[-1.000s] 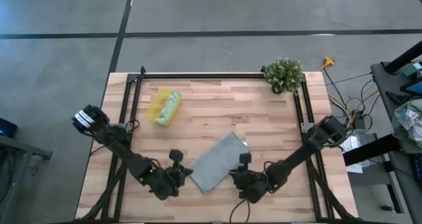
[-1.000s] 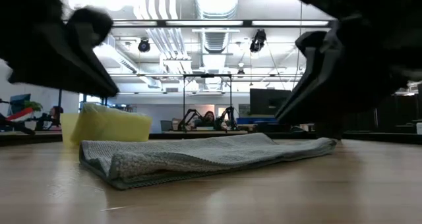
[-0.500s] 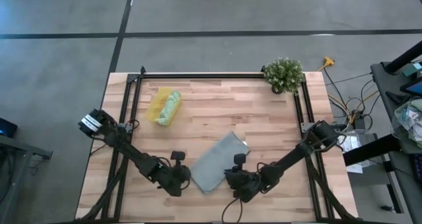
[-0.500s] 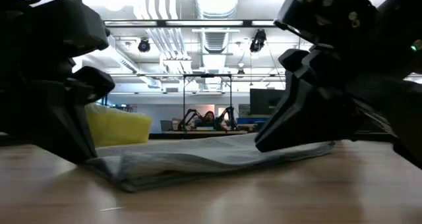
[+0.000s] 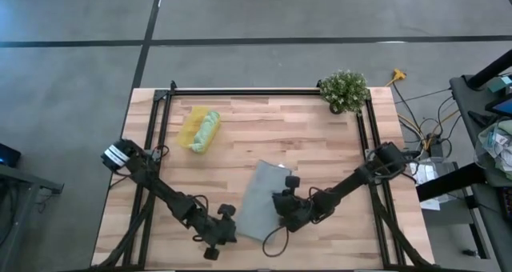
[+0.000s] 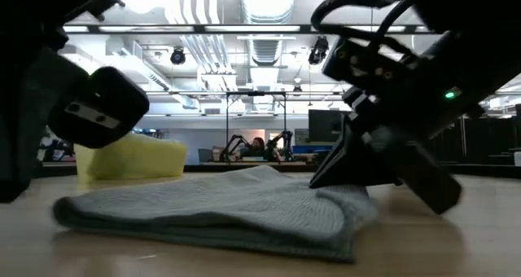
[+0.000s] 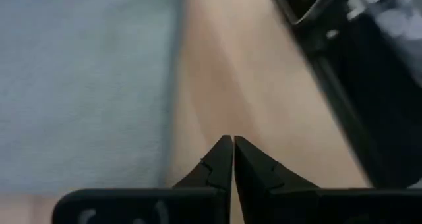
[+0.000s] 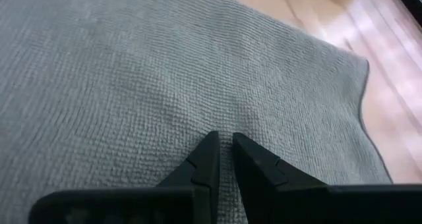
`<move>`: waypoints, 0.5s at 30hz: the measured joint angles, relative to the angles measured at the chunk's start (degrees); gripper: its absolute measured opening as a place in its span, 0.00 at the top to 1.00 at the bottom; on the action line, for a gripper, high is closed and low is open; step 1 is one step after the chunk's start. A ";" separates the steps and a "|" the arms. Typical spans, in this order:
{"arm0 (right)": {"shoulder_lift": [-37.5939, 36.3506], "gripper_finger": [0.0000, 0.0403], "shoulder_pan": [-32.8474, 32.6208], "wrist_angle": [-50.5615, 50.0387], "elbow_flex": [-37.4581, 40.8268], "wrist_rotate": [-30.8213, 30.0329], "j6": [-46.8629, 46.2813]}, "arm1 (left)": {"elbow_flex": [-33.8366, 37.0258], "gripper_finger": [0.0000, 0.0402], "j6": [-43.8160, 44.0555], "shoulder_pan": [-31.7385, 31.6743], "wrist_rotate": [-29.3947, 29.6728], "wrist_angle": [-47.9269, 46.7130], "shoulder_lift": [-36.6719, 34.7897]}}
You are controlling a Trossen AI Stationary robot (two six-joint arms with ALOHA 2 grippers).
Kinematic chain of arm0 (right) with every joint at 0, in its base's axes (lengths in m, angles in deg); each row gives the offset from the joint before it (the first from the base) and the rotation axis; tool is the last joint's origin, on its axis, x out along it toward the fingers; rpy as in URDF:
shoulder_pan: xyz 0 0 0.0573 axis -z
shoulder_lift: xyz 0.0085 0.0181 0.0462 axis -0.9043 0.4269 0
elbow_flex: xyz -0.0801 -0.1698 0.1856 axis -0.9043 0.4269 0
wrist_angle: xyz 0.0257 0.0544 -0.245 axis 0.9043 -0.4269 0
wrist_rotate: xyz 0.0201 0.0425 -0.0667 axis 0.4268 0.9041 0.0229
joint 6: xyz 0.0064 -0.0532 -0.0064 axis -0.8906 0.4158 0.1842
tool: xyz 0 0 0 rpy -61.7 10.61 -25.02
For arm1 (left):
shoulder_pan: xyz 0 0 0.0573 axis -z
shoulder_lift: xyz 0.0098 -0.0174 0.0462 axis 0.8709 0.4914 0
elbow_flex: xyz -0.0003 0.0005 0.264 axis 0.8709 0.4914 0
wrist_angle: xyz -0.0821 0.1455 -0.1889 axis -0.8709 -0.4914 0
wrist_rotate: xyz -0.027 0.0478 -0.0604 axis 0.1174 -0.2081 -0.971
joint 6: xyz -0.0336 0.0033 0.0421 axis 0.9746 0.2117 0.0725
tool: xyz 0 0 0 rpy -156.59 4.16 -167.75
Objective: Roll microfiber towels into tight, uniform cylinder then place into a basket
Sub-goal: Fold the gray towel
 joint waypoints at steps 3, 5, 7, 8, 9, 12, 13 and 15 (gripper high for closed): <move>-0.13 0.90 0.77 0.06 0.76 0.42 -0.84 | -0.99 1.00 -1.57 0.20 -1.30 -0.33 1.07; -0.11 0.90 0.77 -0.05 0.85 0.49 -0.83 | -1.59 1.00 -3.75 0.28 -1.98 -0.25 1.68; -0.48 0.90 0.55 -0.28 0.88 0.85 -0.37 | -1.88 1.00 -5.54 0.52 -2.25 -0.14 1.69; -0.81 0.90 0.30 -0.54 0.93 1.13 -0.34 | -1.93 1.00 -6.33 0.56 -2.31 0.17 1.69; -1.26 0.90 -0.06 -0.97 1.05 1.26 -0.29 | -1.88 1.00 -7.16 0.66 -2.30 0.10 1.61; -3.39 0.90 -1.45 -2.16 1.24 2.74 -0.14 | -1.69 1.00 -9.23 0.89 -1.91 -1.39 0.27; -4.36 0.90 -2.03 -2.34 1.24 3.00 -0.12 | -1.85 1.00 -10.10 1.07 -1.39 -2.36 -0.29; -6.59 0.90 -3.30 -1.91 1.23 2.88 0.22 | -2.17 1.00 -12.18 1.53 0.86 -4.51 -1.51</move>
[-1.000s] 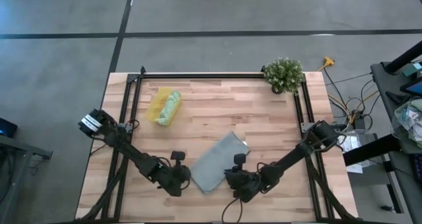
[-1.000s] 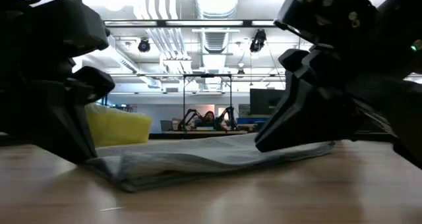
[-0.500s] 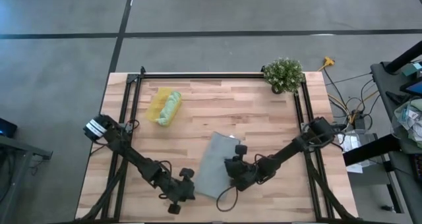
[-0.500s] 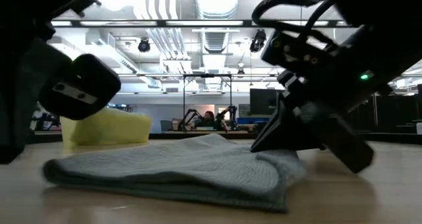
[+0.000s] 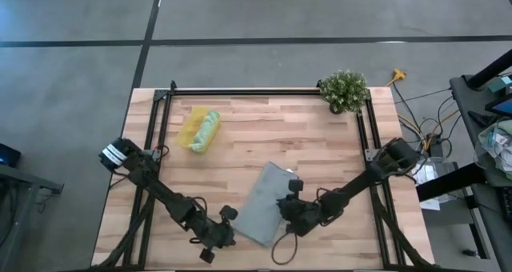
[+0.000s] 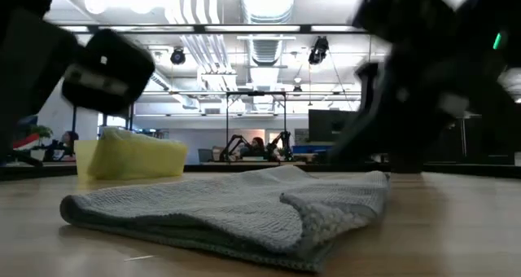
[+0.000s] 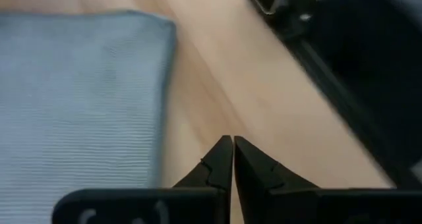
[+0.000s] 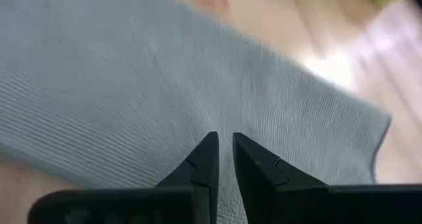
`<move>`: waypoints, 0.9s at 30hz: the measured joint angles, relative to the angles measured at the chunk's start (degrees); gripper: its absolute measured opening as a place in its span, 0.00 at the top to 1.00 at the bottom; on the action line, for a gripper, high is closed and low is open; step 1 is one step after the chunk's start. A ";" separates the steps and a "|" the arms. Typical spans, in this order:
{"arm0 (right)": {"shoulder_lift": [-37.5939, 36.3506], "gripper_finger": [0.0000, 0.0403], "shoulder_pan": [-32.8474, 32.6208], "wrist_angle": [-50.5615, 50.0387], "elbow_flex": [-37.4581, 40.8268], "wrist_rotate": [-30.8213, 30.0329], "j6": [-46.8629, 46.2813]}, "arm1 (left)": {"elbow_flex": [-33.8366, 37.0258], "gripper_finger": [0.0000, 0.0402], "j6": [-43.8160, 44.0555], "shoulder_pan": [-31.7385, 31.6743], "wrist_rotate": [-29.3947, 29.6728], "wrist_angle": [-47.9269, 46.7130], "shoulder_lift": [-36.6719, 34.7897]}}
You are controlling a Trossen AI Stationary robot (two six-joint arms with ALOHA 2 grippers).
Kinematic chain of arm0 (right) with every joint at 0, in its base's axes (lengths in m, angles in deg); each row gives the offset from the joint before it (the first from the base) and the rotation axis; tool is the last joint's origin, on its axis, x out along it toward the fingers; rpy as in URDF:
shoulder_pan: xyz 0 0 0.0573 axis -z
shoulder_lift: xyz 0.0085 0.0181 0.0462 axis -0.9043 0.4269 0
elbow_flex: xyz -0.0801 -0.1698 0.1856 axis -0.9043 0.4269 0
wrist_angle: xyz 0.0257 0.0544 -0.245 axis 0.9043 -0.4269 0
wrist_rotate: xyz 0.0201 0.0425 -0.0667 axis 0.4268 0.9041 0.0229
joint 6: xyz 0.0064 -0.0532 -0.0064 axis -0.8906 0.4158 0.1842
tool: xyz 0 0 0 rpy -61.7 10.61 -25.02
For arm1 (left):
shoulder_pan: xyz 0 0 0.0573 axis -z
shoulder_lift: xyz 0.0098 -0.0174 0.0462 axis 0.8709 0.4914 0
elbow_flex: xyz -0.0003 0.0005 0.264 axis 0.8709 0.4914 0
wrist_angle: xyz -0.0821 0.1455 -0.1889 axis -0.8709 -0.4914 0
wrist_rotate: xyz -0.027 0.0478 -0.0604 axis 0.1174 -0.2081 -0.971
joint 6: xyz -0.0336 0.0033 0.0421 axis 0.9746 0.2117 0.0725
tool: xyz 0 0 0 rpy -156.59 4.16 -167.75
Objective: Roll microfiber towels into tight, uniform cylinder then place into a basket
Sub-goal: Fold the gray towel
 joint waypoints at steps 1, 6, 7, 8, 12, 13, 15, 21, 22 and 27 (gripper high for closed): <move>-0.90 0.90 -0.60 0.32 -0.04 -0.17 0.39 | -0.01 1.00 -1.49 0.29 2.41 -1.00 -0.70; -2.17 0.90 -3.90 2.46 -0.27 -0.57 2.66 | 0.47 1.00 -7.64 2.43 24.04 -6.56 -4.35; -2.17 0.90 -4.32 2.77 -0.45 -0.57 3.12 | 0.70 1.00 -9.10 2.74 25.90 -7.41 -4.53; -2.18 0.90 -4.66 2.89 -0.57 -0.51 3.41 | 0.83 1.00 -10.64 2.80 26.50 -7.59 -4.64; -1.76 0.90 -4.71 2.83 -0.82 0.39 3.48 | 0.84 1.00 -12.61 2.67 26.16 -7.33 -4.67; -1.76 0.90 -4.64 2.97 -0.82 0.90 3.37 | 0.84 1.00 -12.68 2.61 26.02 -7.21 -4.51; -1.76 0.90 -4.61 3.01 -0.82 1.42 3.06 | 0.92 0.98 -12.81 2.50 25.88 -7.44 -4.37; -1.76 0.90 -4.80 4.97 -0.86 5.37 5.85 | 0.97 0.86 -12.34 1.69 26.40 -6.36 -4.20; -1.76 0.89 -4.98 5.32 -0.86 6.28 6.65 | 0.97 0.84 -12.34 1.48 26.32 -5.98 -3.82; -1.76 0.79 -6.15 5.59 -0.86 8.09 9.60 | 1.03 0.74 -14.35 1.12 24.38 -6.39 -1.53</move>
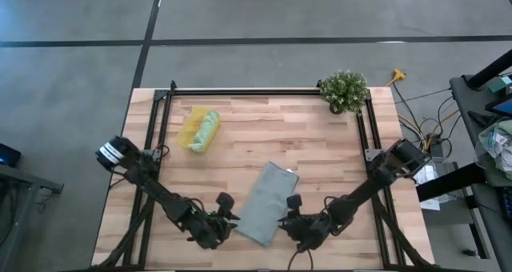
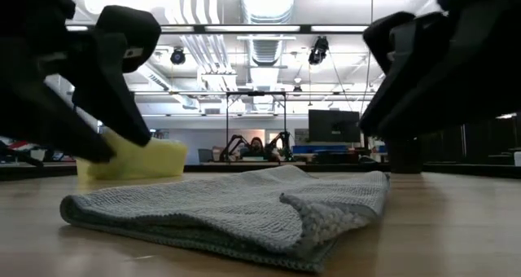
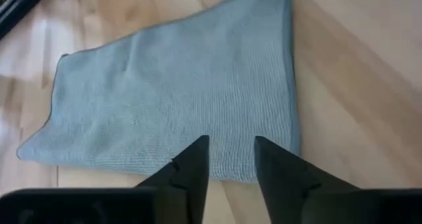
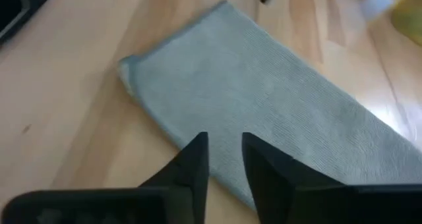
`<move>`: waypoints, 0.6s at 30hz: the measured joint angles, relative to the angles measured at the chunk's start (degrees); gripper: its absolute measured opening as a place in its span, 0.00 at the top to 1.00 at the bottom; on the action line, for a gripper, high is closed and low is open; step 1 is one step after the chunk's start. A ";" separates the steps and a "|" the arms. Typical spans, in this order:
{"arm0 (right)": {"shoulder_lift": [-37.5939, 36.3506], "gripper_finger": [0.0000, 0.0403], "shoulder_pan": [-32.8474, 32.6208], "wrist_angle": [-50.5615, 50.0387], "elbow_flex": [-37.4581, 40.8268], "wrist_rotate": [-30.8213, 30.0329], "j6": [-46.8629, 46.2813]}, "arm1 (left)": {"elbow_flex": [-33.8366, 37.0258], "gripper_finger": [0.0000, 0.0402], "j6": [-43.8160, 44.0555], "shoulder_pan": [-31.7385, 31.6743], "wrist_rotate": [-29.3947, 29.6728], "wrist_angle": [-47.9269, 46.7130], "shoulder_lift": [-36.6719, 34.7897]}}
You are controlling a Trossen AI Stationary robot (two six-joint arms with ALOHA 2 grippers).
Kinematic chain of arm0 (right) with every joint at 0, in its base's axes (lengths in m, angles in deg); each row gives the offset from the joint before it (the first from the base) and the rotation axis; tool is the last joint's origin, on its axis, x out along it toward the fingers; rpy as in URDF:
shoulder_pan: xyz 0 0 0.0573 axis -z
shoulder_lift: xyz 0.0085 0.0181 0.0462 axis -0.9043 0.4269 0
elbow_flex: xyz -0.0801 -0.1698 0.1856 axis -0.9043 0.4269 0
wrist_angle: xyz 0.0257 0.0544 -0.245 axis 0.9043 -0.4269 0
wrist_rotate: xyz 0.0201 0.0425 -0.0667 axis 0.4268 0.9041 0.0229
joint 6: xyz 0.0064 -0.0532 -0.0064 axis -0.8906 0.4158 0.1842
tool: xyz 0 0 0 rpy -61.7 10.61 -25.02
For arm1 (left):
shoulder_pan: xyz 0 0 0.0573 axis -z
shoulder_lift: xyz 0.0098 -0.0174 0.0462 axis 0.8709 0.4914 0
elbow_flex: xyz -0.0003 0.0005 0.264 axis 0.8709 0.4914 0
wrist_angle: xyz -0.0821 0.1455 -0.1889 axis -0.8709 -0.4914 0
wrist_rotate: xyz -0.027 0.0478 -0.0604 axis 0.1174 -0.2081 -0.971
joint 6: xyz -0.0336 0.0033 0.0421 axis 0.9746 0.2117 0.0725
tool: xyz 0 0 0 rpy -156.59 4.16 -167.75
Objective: Roll microfiber towels into tight, uniform cylinder then place into a basket
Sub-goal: Fold the gray towel
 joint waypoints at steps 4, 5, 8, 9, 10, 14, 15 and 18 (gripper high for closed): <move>0.00 0.68 -0.52 0.38 0.00 0.17 1.86 | 0.00 0.69 -6.38 0.15 -0.06 -0.54 1.41; 0.00 0.66 -0.53 0.86 0.00 0.17 1.89 | 0.00 0.69 -7.39 0.15 -0.06 -0.42 1.65; 0.00 0.60 -0.53 3.61 0.00 0.15 2.06 | -0.41 0.69 -7.24 -0.02 -0.16 -0.03 2.68; 0.00 0.59 -0.53 4.55 0.00 0.15 2.06 | -0.57 0.69 -6.35 -0.15 -0.17 0.09 3.24; 0.00 0.58 -0.53 5.38 0.00 0.19 2.06 | -0.77 0.69 -5.27 -0.31 -0.24 0.23 3.83; 0.00 0.57 -0.53 7.80 0.00 1.49 2.04 | -0.87 0.69 -1.31 -0.43 -2.19 2.47 6.01; 0.00 0.57 -0.53 7.87 0.03 2.00 2.01 | -0.93 0.69 -0.24 -0.46 -2.73 3.41 6.51; 0.00 0.57 -0.53 7.84 0.05 2.98 1.98 | -1.15 0.69 4.10 -0.46 -3.65 3.60 7.41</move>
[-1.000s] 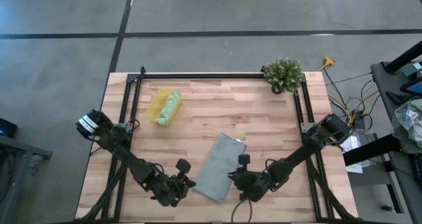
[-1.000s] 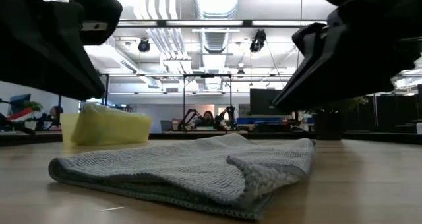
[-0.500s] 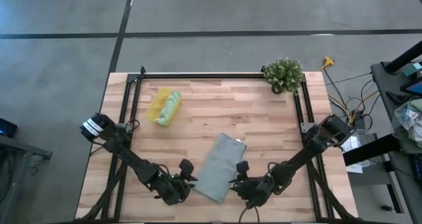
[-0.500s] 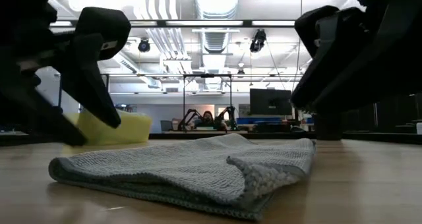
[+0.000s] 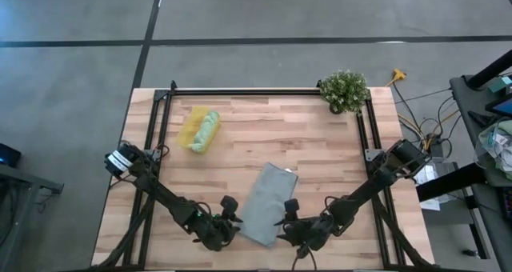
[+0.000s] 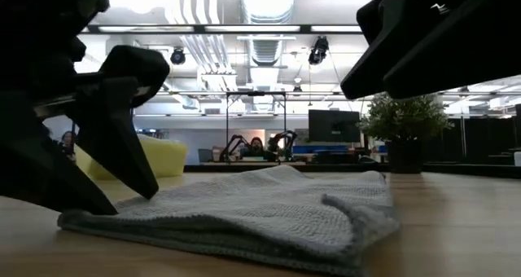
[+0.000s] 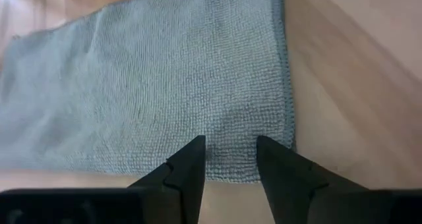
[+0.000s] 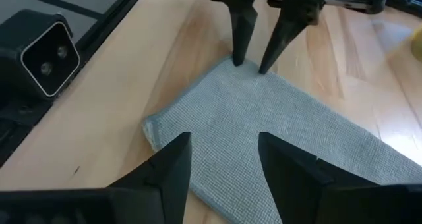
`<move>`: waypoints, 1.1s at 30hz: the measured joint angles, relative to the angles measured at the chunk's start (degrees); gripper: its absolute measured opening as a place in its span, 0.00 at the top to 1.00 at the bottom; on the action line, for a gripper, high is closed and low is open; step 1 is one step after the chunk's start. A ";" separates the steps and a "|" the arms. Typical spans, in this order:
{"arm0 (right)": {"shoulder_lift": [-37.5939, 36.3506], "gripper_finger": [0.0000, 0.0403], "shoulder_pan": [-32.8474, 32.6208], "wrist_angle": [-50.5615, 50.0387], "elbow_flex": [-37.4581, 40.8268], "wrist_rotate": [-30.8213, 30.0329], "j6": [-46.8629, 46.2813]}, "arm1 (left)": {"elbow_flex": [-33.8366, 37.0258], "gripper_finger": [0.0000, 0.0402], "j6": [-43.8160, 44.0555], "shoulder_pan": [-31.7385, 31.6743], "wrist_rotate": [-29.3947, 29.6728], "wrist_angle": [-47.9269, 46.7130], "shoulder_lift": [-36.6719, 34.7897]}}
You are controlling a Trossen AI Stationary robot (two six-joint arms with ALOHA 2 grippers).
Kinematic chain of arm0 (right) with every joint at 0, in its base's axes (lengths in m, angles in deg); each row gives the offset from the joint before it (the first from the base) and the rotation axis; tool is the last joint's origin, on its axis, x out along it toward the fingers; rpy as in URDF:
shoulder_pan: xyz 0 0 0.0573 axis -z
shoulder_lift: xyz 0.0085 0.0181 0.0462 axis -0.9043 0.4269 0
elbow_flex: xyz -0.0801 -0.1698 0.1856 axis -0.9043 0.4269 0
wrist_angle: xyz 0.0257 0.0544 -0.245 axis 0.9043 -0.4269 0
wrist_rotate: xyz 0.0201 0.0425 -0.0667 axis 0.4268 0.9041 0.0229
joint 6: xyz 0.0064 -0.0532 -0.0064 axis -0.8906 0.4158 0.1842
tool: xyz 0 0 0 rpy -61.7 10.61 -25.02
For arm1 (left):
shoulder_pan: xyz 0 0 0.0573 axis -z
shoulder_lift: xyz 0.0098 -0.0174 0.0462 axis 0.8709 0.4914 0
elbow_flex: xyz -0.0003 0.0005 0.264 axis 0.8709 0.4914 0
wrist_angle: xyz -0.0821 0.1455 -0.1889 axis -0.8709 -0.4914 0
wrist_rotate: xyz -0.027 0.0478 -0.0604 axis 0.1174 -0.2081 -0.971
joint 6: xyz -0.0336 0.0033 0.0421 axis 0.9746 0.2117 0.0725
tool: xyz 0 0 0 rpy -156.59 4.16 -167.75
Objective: Roll microfiber towels into tight, uniform cylinder then place into a basket
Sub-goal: Fold the gray towel
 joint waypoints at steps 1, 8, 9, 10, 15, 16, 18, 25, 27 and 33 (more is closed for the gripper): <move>0.00 0.57 0.00 0.01 0.01 0.01 -0.02 | -0.12 0.69 1.42 0.03 -0.37 0.02 0.19; 0.00 0.57 -0.02 -0.20 0.16 3.47 -0.45 | -1.61 0.69 9.14 1.56 -6.56 -1.01 -0.17; 0.00 0.57 -0.03 -0.21 0.23 4.73 -0.99 | -2.03 0.69 9.54 1.97 -7.19 -1.09 -0.14; 0.00 0.57 -0.04 -0.34 0.35 5.83 -1.63 | -2.55 0.69 9.62 2.42 -7.72 -1.18 -0.04; 0.53 0.57 -1.50 -0.34 0.90 8.56 -1.17 | -5.01 0.69 9.55 4.57 -7.99 -1.48 1.22; 0.95 0.57 -2.15 -0.39 0.87 8.47 0.08 | -5.46 0.69 9.52 4.70 -7.95 -1.49 1.65; 2.76 0.57 -3.42 -0.66 0.28 7.32 3.07 | -6.41 0.69 9.48 4.72 -6.70 -1.03 2.69; 8.86 0.57 -4.73 -1.10 -3.51 2.50 8.38 | -9.14 0.69 9.21 1.34 5.61 -0.65 6.85; 9.30 0.58 -4.58 -1.46 -4.48 2.40 8.36 | -9.73 0.69 9.17 -0.30 5.59 -0.50 7.44; 8.57 0.58 -4.81 -11.09 -6.89 1.02 5.58 | -11.17 0.69 9.04 -4.02 3.07 -0.72 8.20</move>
